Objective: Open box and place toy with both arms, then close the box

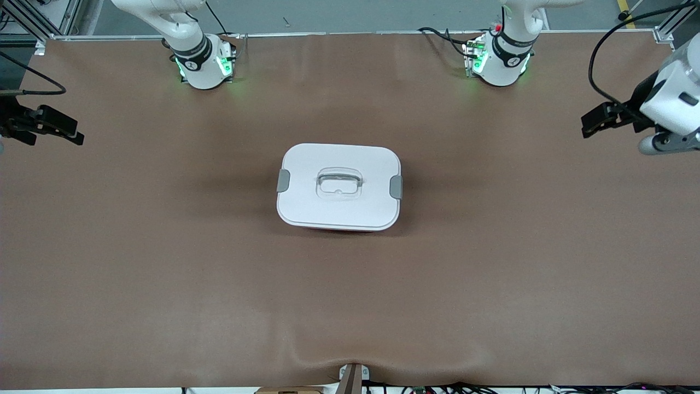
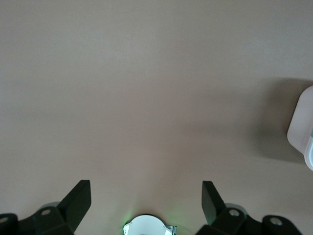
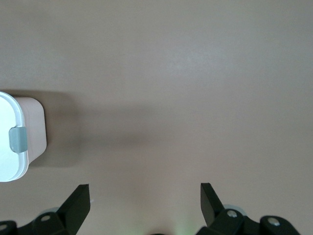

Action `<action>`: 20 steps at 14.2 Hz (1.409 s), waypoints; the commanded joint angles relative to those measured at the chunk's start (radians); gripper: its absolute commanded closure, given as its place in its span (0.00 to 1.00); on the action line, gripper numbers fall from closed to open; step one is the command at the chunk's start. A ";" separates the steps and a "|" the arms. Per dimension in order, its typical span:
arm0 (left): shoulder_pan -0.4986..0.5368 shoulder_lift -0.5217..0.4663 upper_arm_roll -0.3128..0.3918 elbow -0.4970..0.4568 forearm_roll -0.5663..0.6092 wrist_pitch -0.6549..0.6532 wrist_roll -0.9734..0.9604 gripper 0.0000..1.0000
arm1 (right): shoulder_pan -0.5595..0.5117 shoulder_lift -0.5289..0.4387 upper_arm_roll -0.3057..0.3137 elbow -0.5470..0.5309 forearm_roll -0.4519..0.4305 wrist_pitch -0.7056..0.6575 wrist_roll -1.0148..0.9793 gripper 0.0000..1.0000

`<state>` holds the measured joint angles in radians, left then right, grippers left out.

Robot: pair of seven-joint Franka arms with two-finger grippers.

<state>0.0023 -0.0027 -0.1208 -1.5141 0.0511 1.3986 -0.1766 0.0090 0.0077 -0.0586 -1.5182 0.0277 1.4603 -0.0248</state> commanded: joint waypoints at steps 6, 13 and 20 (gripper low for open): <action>-0.008 -0.042 0.007 -0.040 -0.034 -0.010 0.063 0.00 | 0.008 -0.023 -0.001 -0.010 -0.009 -0.009 0.017 0.00; -0.008 -0.031 0.009 -0.020 -0.039 0.002 0.098 0.00 | 0.009 -0.023 -0.001 -0.011 -0.009 -0.011 0.019 0.00; -0.005 -0.028 0.018 0.008 -0.042 0.000 0.103 0.00 | 0.009 -0.023 -0.001 -0.010 -0.009 -0.009 0.019 0.00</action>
<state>-0.0016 -0.0265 -0.1109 -1.5176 0.0317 1.3979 -0.0973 0.0093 0.0064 -0.0586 -1.5179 0.0277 1.4591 -0.0248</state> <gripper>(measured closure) 0.000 0.000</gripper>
